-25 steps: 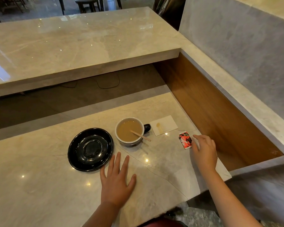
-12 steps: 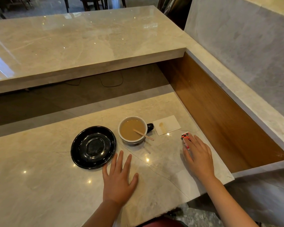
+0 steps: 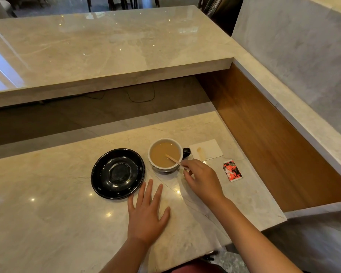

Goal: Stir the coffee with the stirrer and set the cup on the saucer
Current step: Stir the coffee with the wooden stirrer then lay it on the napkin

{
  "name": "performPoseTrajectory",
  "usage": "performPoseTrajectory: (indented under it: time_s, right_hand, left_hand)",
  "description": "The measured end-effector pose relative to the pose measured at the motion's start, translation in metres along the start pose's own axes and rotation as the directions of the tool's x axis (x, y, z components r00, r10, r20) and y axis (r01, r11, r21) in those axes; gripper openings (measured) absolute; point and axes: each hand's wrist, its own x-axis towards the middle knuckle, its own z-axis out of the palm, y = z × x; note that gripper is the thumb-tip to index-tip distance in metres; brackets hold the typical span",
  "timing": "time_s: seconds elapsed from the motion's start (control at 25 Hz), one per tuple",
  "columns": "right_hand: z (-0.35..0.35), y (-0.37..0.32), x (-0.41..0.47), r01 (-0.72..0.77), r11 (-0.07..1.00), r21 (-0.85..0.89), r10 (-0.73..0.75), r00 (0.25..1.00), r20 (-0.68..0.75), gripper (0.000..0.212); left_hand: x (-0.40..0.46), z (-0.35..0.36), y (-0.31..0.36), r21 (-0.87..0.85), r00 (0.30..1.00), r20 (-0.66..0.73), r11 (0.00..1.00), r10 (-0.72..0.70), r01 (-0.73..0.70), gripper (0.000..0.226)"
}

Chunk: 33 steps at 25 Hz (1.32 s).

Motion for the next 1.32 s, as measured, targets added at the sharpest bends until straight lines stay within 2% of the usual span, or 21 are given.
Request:
performPoseTrajectory:
  time_s: [0.12,0.24,0.36,0.48,0.6,0.68,0.84,1.08,1.16,1.32]
  right_hand:
    - [0.0,-0.012,0.012,-0.03,0.998,0.059,0.033,0.999,-0.039,0.014]
    - [-0.003,-0.019,0.034,-0.062,0.972,0.226,0.089,0.99,-0.111,0.013]
    - [-0.011,-0.019,0.055,-0.093,0.944,0.316,0.125,0.989,-0.083,0.016]
    - [-0.022,-0.012,0.063,-0.105,0.958,0.267,0.122,0.991,-0.046,0.017]
    - [-0.032,-0.002,0.056,0.014,0.995,0.102,-0.011,1.0,-0.029,0.015]
    - [-0.037,0.002,0.048,0.063,0.996,0.056,-0.065,0.998,0.026,0.014]
    - [-0.03,-0.004,0.038,-0.058,0.969,0.24,0.035,0.995,0.098,0.014]
    - [-0.008,-0.018,0.047,-0.173,0.88,0.441,0.175,0.984,0.036,0.016]
    - [-0.01,-0.019,0.054,-0.171,0.889,0.424,0.182,0.983,0.013,0.016]
    - [-0.019,-0.012,0.054,-0.096,0.964,0.249,0.116,0.991,-0.066,0.015]
  left_hand:
    - [0.0,-0.001,0.0,-0.019,1.0,-0.001,1.0,0.003,-0.003,0.066]
    - [-0.001,-0.002,0.001,-0.029,1.0,0.005,1.0,0.002,-0.002,0.066]
    - [-0.001,-0.002,0.001,-0.002,1.0,0.018,1.0,-0.002,0.002,0.067]
    - [0.0,-0.002,0.001,0.001,1.0,0.02,1.0,0.001,-0.001,0.067]
    - [0.0,-0.002,0.001,-0.022,1.0,0.005,1.0,0.003,-0.003,0.066]
    - [0.0,-0.002,0.001,-0.021,1.0,0.002,1.0,0.004,-0.004,0.065]
    - [0.0,-0.002,0.001,-0.017,1.0,-0.013,1.0,0.006,-0.006,0.065]
    - [0.0,-0.001,0.001,-0.014,1.0,-0.022,1.0,0.002,-0.003,0.065]
    - [0.001,-0.001,0.001,-0.015,1.0,-0.023,1.0,0.004,-0.005,0.065]
    - [0.001,0.0,0.001,-0.002,1.0,-0.018,1.0,0.002,-0.002,0.065]
